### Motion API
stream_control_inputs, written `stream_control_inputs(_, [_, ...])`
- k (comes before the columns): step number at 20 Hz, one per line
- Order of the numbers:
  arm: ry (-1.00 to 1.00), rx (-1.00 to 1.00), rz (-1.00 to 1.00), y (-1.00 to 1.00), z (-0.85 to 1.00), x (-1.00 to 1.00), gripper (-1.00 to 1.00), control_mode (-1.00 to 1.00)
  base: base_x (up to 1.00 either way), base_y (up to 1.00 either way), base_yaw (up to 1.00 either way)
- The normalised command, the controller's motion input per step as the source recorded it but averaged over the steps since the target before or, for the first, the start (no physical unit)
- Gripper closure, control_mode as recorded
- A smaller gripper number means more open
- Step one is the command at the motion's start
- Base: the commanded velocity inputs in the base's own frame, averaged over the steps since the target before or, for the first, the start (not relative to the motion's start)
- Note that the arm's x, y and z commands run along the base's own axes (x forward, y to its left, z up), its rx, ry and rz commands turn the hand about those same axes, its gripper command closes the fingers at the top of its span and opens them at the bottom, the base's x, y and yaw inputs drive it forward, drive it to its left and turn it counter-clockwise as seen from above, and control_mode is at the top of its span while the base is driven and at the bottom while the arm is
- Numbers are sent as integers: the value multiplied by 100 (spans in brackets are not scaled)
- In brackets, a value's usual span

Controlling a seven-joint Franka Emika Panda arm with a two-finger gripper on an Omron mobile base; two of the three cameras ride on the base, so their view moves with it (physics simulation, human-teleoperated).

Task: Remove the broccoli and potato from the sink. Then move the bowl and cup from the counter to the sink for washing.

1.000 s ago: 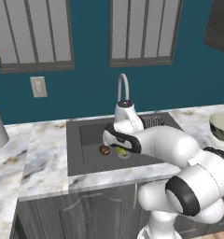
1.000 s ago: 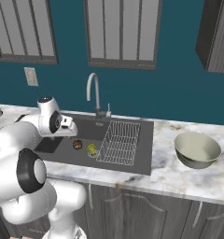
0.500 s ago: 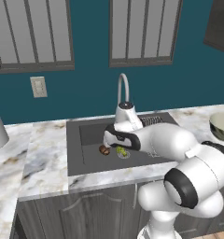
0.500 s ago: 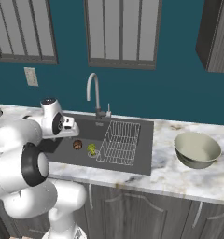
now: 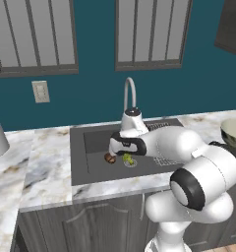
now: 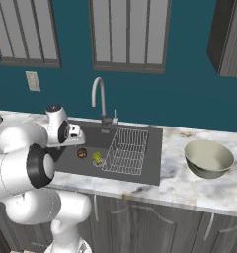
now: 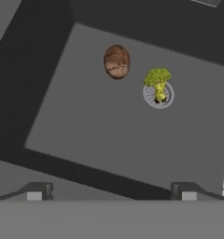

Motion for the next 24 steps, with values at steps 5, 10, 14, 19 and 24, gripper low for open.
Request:
stream_control_inputs(5, [0,1,0,0,-6,13,-100,-100,0,0,0])
stream_control_inputs(10, [-4,0,0,2,-6,11,-100,-100,0,0,0])
stream_control_inputs(14, [-3,1,0,5,-9,12,-100,-100,0,0,0])
stream_control_inputs(19, [-1,2,0,3,-11,11,-100,-100,0,0,0])
stream_control_inputs(24, [-2,2,0,1,-11,8,-100,-100,0,0,0])
